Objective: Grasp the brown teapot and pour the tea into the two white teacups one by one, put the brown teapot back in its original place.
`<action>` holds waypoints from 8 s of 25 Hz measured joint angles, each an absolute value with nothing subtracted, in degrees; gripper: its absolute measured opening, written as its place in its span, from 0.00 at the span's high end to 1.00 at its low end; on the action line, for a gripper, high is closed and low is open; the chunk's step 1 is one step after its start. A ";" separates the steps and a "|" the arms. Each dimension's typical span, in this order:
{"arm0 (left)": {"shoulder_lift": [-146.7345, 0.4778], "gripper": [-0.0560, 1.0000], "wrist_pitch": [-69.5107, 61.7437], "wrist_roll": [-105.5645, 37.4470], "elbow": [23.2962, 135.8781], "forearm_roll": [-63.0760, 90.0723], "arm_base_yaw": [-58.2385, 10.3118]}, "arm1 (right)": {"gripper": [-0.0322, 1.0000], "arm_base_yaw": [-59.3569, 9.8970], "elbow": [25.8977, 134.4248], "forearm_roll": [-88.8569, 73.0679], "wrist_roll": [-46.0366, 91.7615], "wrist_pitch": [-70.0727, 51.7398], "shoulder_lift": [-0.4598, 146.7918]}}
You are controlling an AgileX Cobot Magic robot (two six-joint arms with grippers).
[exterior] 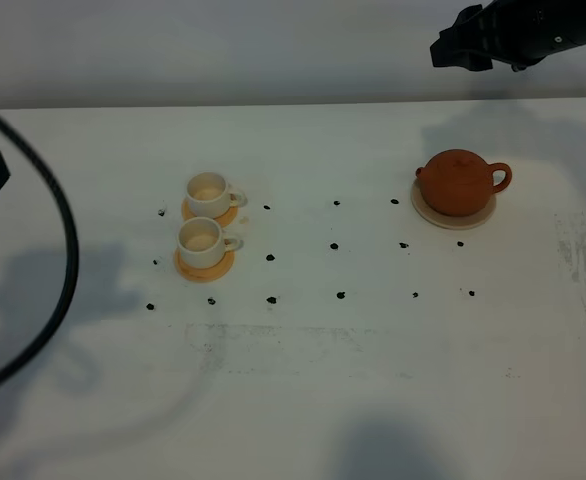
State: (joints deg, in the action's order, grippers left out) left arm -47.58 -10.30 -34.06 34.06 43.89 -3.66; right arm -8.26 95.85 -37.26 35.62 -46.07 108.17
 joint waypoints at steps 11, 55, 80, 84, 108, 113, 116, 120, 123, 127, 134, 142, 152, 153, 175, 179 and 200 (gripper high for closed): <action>-34.97 0.45 -21.21 -29.07 31.80 37.20 -3.66 | 0.50 -8.26 85.61 -39.40 37.21 -42.81 98.72; 0.13 0.45 -60.68 -3.85 26.07 4.14 -3.66 | 0.51 -8.26 47.22 -42.57 39.22 -40.52 53.99; 0.13 0.45 -60.68 -3.85 26.07 3.98 2.16 | 0.56 -8.26 47.06 -40.00 37.05 -38.06 49.36; 0.13 0.45 -60.68 -3.85 26.07 3.98 2.16 | 0.56 -8.26 47.06 -40.00 37.05 -38.17 49.36; 0.13 0.45 -60.68 -3.85 26.07 3.98 2.16 | 0.56 -8.26 44.28 -34.83 37.46 -36.29 61.49; 0.13 0.45 -60.68 -3.85 26.07 3.98 2.16 | 0.56 -7.85 47.12 -34.65 37.61 -36.93 68.95; 0.13 0.45 -60.68 -3.85 26.07 3.98 2.16 | 0.56 -5.96 50.53 -33.93 37.17 -38.64 73.02; 0.13 0.45 -60.68 -3.85 26.07 3.98 2.16 | 0.56 -2.92 55.24 -30.74 35.77 -42.52 78.92; 0.13 0.45 -60.68 -3.85 26.07 3.98 2.16 | 0.56 -1.66 59.50 -26.37 35.12 -44.94 82.82; 0.13 0.45 -60.68 -3.85 26.07 3.98 2.16 | 0.56 -0.65 65.33 -22.51 34.78 -46.47 86.84; 0.13 0.45 -60.68 -3.85 26.07 3.98 2.16 | 0.56 1.33 76.73 -17.77 34.18 -51.37 96.03; 0.13 0.45 -60.68 -3.85 26.07 3.98 2.16 | 0.56 1.33 91.39 -15.64 36.15 -59.78 108.10; 0.13 0.45 -60.68 -3.85 26.07 3.98 2.16 | 0.56 1.33 95.22 -16.47 51.52 -58.44 111.35; 0.13 0.45 -60.68 -3.85 26.07 3.98 2.16 | 0.56 1.33 95.22 -16.72 52.03 -57.97 111.35; 0.13 0.45 -60.68 -3.85 26.07 3.98 2.16 | 0.56 1.16 109.61 -17.72 50.25 -49.98 127.29; 0.13 0.45 -60.68 -3.85 26.07 3.98 2.16 | 0.56 1.16 110.02 -17.78 50.30 -48.69 130.02; 0.13 0.45 -60.75 -3.85 26.07 3.98 2.16 | 0.56 1.06 110.16 -17.68 50.76 -46.51 134.73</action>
State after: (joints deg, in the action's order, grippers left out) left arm 0.13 -60.75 -3.85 26.07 3.98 2.16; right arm 1.06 110.16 -17.68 50.76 -46.51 134.73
